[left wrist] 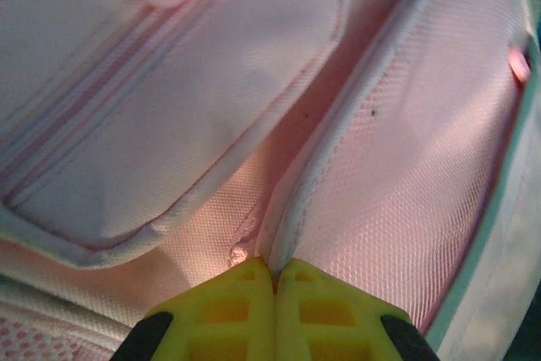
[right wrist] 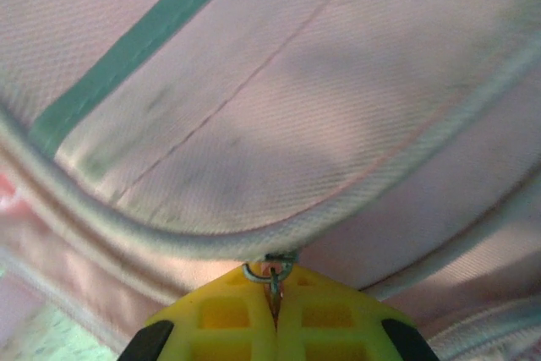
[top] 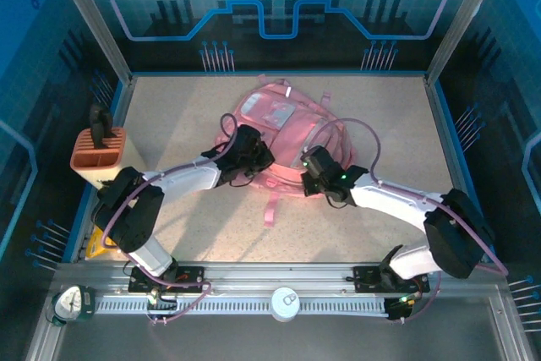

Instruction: Pack books, pencil case, and school supplies into a backpack

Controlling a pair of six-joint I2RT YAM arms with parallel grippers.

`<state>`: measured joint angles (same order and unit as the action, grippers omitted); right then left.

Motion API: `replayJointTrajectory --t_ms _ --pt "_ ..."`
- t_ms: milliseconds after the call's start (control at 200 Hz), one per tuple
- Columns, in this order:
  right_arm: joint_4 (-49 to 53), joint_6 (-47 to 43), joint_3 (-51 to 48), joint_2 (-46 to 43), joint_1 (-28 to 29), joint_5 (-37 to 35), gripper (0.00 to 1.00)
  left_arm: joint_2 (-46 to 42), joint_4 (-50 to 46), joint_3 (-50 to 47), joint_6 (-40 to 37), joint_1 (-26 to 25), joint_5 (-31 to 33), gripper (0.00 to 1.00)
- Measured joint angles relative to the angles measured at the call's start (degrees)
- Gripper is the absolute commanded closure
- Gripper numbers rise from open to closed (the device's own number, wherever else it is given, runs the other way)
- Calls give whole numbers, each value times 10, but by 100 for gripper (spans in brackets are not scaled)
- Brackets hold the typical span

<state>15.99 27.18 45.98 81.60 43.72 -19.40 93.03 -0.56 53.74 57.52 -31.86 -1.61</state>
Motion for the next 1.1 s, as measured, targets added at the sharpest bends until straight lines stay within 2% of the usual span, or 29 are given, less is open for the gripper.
replayJointTrajectory --t_ms 135,255,320,435,505,655,705,760,946,1101 --pt "-21 18 35 64 61 4 100 9 -45 25 -56 49 -30 100" --pt "-21 40 94 117 82 2 100 18 -57 51 -92 75 -39 71" --pt "-21 45 108 127 84 0 100 13 -43 50 -96 82 -43 66" --pt "-17 50 110 127 85 -1 100 -15 -2 10 -59 83 -61 65" --pt "-15 52 110 127 85 0 100 -36 29 -34 -19 73 -68 61" --pt "-11 61 110 129 85 1 100 -43 60 -89 58 6 -51 56" --pt "2 63 110 131 85 -1 100 -38 71 -89 74 -7 -42 57" --pt "9 63 110 133 85 -3 100 -27 84 -88 93 -19 -33 63" --pt "19 63 109 132 85 -21 100 5 99 -72 114 -29 -20 100" --pt "19 62 83 96 79 -39 100 -11 68 -61 98 -31 -6 100"
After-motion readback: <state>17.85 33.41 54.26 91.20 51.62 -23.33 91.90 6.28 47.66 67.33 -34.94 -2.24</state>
